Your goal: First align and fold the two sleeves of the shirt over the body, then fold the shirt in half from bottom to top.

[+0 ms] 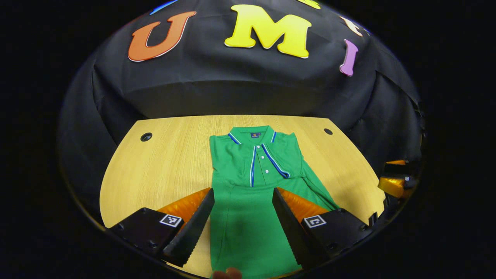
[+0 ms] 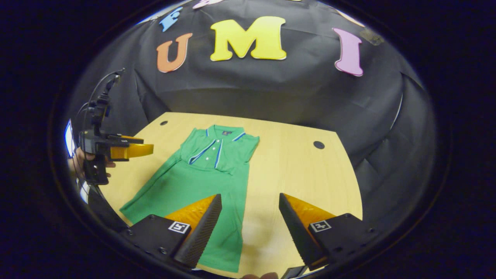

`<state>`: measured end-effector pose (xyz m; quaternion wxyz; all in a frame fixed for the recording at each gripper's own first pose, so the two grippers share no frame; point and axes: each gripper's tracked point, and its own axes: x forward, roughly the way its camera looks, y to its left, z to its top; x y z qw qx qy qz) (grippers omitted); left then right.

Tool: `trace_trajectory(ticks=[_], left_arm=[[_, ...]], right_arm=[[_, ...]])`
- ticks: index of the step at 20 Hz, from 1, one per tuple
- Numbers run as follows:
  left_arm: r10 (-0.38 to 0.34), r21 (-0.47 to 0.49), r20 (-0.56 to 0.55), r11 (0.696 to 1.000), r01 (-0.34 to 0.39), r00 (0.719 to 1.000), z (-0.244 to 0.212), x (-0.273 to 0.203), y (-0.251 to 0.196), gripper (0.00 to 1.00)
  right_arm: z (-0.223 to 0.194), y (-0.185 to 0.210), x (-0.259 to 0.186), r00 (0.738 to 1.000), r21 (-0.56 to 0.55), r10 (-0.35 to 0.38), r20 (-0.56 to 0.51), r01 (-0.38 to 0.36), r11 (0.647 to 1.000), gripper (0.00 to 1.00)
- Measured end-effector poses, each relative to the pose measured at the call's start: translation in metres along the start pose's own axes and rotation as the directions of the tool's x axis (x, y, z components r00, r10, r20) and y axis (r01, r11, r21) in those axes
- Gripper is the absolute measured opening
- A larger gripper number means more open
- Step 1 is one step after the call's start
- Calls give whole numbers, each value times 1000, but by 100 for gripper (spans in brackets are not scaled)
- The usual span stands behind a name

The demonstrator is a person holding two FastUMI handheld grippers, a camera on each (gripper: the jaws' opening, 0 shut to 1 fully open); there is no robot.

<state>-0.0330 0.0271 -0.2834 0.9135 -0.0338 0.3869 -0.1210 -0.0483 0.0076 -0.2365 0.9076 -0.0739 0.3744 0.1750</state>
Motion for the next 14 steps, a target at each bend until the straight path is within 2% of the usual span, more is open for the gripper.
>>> trace_trajectory(ticks=[3,7,11,14], left_arm=[[-16,36,-55,999,18,998,-45,-28,1,98],[-9,40,-189,999,17,982,-120,-55,18,98],[-23,75,-350,996,52,937,-196,-86,31,98],[-44,95,-416,991,92,908,-227,-98,25,98]], right_arm=[[-28,3,-5,998,-34,21,-55,-23,999,93],[-84,14,-15,987,-79,50,-153,-63,995,93],[-145,18,-25,959,-150,51,-278,-95,984,93],[-183,26,-29,929,-161,55,-367,-121,979,96]])
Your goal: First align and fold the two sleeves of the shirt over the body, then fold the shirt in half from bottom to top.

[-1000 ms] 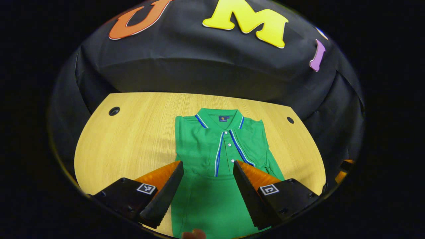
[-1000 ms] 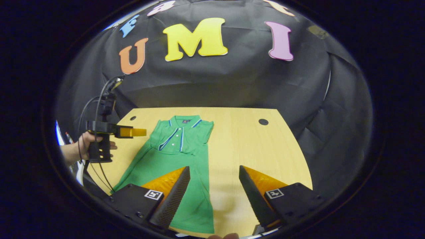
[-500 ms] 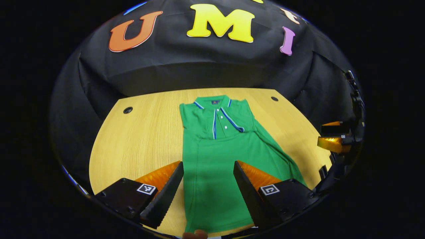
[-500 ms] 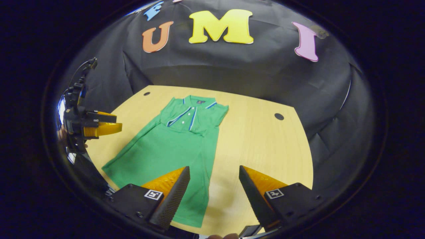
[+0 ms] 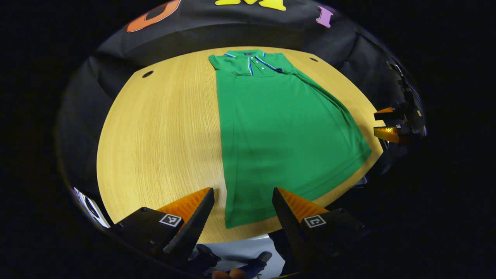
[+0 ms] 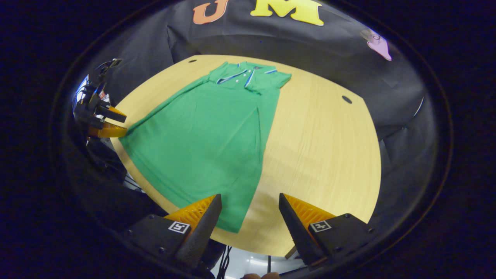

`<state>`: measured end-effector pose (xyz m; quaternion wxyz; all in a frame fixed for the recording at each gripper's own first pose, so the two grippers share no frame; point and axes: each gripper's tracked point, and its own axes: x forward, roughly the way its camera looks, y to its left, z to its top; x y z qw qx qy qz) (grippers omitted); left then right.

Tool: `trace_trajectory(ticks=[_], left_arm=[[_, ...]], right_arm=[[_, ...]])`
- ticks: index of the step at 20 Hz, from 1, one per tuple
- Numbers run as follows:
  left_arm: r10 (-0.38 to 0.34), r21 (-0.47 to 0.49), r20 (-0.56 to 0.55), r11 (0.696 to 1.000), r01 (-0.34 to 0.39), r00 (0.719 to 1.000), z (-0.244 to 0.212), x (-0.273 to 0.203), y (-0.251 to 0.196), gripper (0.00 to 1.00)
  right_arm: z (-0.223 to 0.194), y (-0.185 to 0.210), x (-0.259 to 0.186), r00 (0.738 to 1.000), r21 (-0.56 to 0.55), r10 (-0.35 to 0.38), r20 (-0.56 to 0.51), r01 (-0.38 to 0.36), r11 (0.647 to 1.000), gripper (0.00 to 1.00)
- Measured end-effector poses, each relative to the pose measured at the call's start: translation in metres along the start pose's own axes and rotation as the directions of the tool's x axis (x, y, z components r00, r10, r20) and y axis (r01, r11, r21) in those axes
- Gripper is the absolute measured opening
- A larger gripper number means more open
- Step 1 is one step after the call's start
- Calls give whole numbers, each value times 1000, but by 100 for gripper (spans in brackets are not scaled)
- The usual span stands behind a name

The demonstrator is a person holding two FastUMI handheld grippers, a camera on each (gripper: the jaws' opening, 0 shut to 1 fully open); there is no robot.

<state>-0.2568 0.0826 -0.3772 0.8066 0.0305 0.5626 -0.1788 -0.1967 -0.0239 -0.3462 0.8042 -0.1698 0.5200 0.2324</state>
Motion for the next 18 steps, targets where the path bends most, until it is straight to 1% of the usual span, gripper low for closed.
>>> trace_trajectory(ticks=[1,2,3,4,5,7,8,10,11,12,13,14,15,18], left_arm=[[-1,19,-16,1000,1,1000,-7,6,1,98],[1,34,-33,999,0,999,-10,9,0,98],[-2,46,-44,999,4,999,-17,9,0,98],[-3,54,-47,999,6,999,-19,11,-1,98],[2,60,-51,998,1,999,-25,10,-4,98],[22,75,-52,997,-18,998,-29,12,-2,98],[28,86,-51,996,-23,998,-29,14,-1,98],[32,96,-62,995,-26,998,-35,17,0,98],[32,99,-71,995,-24,997,-37,17,-1,98],[32,100,-55,995,-26,998,-33,16,-1,98],[36,98,-60,995,-30,998,-33,18,0,99],[38,91,-59,995,-33,998,-34,19,0,98],[38,81,-59,996,-33,998,-33,19,0,98],[43,58,-60,998,-39,997,-32,19,-1,99]], right_arm=[[-8,3,5,1000,-3,3,-27,-3,1000,96],[-15,7,9,999,-4,10,-53,-10,1000,93],[-17,10,10,997,0,21,-67,-21,1000,96],[-18,12,16,997,1,24,-78,-24,1000,93],[-20,13,20,996,2,25,-91,-25,1000,93],[-28,19,21,993,9,38,-109,-37,999,99],[-28,21,23,993,5,42,-113,-42,999,96],[-32,25,27,991,-19,42,-125,-45,999,96],[-34,25,30,990,-29,41,-133,-45,999,96],[-38,26,32,989,-39,39,-142,-45,998,93],[-40,27,32,988,-47,39,-153,-47,998,96],[-39,27,32,989,-44,37,-142,-44,998,93],[-40,26,32,988,-42,41,-152,-48,998,96],[-40,27,31,988,-45,44,-148,-51,998,95]])
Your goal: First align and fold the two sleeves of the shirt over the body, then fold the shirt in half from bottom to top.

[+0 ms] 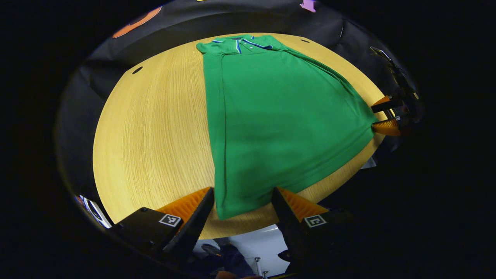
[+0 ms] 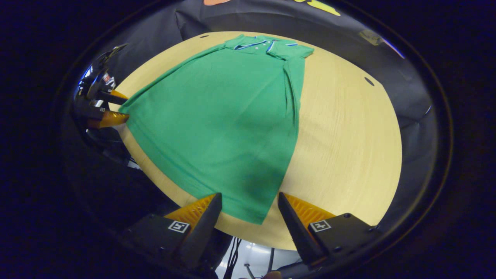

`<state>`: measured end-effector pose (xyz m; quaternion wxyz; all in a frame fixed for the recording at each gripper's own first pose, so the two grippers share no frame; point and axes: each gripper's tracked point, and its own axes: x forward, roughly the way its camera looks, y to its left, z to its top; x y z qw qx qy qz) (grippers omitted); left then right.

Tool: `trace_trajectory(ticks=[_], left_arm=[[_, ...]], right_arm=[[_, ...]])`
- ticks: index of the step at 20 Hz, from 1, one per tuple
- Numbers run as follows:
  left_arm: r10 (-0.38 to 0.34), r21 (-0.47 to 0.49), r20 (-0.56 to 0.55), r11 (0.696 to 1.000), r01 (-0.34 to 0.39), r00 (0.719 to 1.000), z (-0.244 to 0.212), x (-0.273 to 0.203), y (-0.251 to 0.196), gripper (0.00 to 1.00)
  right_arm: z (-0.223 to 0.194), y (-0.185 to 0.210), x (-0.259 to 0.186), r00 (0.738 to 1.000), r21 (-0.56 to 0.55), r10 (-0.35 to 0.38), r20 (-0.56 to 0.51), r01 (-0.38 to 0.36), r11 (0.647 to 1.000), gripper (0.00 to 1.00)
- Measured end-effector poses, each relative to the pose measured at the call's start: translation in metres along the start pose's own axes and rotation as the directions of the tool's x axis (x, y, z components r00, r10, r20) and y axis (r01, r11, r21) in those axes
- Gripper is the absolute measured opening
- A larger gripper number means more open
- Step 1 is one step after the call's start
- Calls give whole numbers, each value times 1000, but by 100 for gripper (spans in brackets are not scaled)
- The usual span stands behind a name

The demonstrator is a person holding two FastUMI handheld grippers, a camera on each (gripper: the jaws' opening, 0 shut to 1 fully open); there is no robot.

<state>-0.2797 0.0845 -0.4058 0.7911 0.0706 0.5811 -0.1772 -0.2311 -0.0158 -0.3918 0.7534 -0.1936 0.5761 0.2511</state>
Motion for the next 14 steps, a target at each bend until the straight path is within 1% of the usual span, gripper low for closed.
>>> trace_trajectory(ticks=[1,2,3,4,5,7,8,9,10,11,14], left_arm=[[0,1,-6,1000,0,1000,-1,3,-3,98],[-2,10,-14,1000,2,1000,-2,2,-6,92],[-4,19,-18,1000,5,1000,0,1,-8,88],[-6,24,-14,1000,6,1000,3,0,-9,83],[-6,32,-9,999,6,1000,4,4,-10,75],[-1,34,1,999,1,1000,6,4,-7,47],[-10,29,6,1000,10,1000,7,4,-8,16],[-42,26,7,999,41,999,8,3,-13,11],[-69,23,10,997,69,998,9,0,-16,7],[-86,21,20,996,86,996,13,-4,-17,5],[-99,22,54,995,98,994,25,-13,-11,4]], right_arm=[[1,0,0,1000,5,0,0,0,1000,94],[1,1,0,1000,1,2,-8,-2,1000,95],[4,2,0,1000,0,0,-7,0,1000,87],[4,3,1,1000,3,-1,-8,1,1000,67],[8,2,1,1000,9,-3,-5,3,1000,47],[7,2,2,1000,46,3,-21,-2,999,8],[8,2,4,1000,75,11,-26,-9,997,8],[8,1,2,999,105,23,-35,-20,994,2],[9,2,-1,999,129,33,-41,-27,991,3],[12,1,-3,998,150,43,-34,-38,988,2],[20,-2,-14,998,180,65,-11,-62,982,2]])
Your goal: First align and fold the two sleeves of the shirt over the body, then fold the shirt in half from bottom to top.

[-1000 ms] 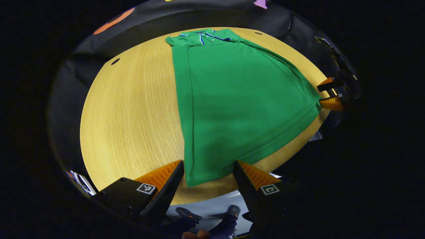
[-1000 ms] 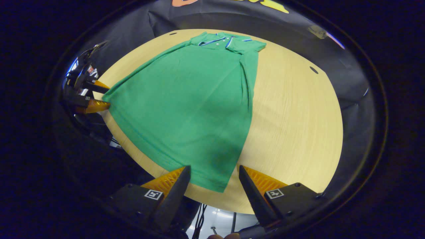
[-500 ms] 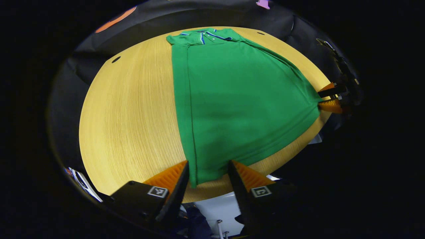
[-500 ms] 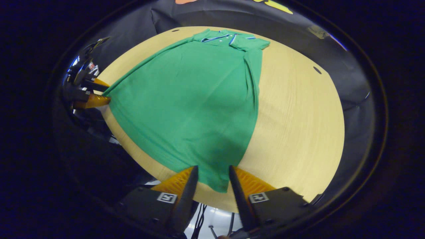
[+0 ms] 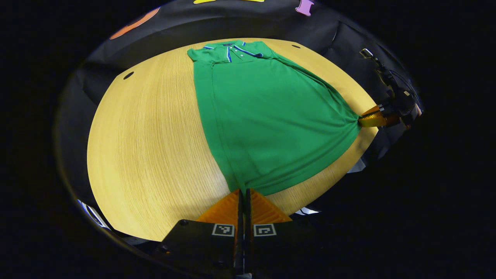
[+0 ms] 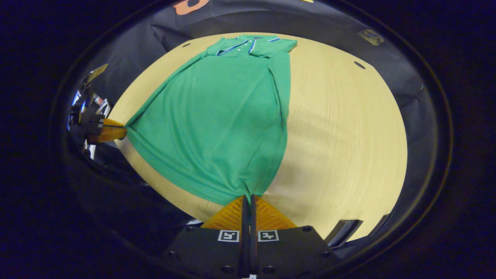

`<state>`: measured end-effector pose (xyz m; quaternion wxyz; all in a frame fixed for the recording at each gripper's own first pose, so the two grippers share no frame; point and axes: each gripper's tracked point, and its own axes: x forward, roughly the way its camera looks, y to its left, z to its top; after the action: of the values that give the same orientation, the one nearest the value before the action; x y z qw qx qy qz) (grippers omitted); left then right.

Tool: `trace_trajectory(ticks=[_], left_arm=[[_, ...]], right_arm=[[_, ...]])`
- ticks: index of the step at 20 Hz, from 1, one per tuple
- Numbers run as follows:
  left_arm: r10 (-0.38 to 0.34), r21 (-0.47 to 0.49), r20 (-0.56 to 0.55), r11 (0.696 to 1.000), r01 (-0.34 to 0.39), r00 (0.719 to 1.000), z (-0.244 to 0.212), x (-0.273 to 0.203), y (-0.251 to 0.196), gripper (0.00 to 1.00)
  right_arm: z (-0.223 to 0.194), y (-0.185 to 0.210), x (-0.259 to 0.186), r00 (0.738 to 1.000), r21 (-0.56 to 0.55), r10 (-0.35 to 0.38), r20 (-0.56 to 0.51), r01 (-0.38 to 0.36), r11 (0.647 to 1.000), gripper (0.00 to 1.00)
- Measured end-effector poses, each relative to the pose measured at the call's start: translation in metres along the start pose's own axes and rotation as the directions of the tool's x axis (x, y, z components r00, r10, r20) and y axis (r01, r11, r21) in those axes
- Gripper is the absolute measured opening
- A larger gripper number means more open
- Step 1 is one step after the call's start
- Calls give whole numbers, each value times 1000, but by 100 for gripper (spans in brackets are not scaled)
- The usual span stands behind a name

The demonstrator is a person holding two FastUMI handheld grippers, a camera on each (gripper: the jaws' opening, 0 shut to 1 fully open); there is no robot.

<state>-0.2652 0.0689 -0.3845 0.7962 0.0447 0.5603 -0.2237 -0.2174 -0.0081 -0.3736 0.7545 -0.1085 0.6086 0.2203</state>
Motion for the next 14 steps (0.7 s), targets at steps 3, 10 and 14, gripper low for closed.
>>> trace_trajectory(ticks=[3,10,14], left_arm=[[-16,-34,33,999,17,999,16,-8,2,4],[-31,-135,155,989,52,987,86,-26,16,4],[-11,-106,236,994,37,972,135,-36,33,4]], right_arm=[[19,-6,-12,999,33,-14,48,12,999,2],[90,-14,-46,980,113,-16,201,-7,994,2],[137,-19,-64,960,147,-15,281,-28,989,2]])
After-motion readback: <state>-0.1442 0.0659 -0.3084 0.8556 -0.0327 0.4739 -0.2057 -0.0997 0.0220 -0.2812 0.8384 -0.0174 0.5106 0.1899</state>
